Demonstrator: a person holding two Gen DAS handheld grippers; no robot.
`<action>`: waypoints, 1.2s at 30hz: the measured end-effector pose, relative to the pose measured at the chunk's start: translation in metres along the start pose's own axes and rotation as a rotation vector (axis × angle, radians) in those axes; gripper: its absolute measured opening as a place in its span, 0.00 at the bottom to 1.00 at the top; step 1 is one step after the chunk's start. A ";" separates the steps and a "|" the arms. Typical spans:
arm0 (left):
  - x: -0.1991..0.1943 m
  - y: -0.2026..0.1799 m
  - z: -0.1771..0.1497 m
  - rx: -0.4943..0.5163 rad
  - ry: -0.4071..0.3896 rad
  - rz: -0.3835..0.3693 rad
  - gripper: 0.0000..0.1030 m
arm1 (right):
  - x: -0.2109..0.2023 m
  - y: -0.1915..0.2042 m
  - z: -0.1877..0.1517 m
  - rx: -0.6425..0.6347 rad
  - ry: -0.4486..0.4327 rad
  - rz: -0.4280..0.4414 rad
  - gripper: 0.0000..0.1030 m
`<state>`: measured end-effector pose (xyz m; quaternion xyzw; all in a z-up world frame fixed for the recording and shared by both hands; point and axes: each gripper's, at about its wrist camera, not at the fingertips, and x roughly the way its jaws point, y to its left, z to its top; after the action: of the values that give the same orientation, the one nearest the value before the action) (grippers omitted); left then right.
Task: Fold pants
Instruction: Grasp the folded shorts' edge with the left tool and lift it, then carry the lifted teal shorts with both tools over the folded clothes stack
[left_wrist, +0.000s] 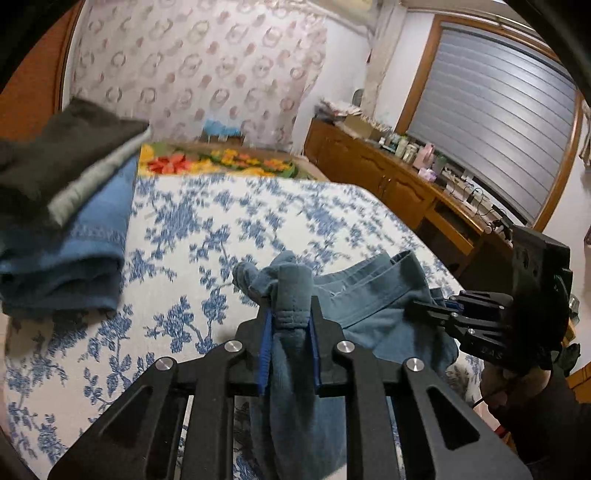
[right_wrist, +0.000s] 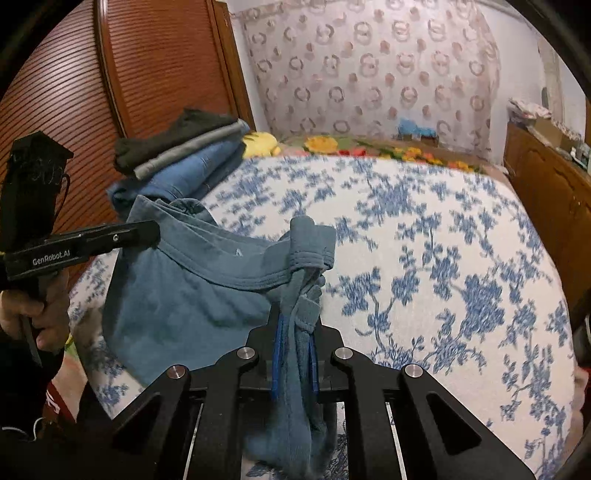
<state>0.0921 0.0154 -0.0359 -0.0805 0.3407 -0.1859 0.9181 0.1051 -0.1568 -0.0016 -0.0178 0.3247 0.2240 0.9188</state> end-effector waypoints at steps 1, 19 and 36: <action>-0.003 -0.002 0.002 0.008 -0.008 0.002 0.17 | -0.004 0.001 0.002 -0.005 -0.011 -0.001 0.11; -0.064 -0.030 0.034 0.118 -0.204 0.026 0.17 | -0.063 0.016 0.038 -0.102 -0.174 -0.001 0.11; -0.069 -0.002 0.052 0.087 -0.246 0.084 0.17 | -0.037 0.022 0.077 -0.213 -0.204 0.046 0.10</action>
<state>0.0774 0.0417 0.0451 -0.0484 0.2203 -0.1505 0.9625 0.1158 -0.1380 0.0839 -0.0848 0.2042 0.2789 0.9345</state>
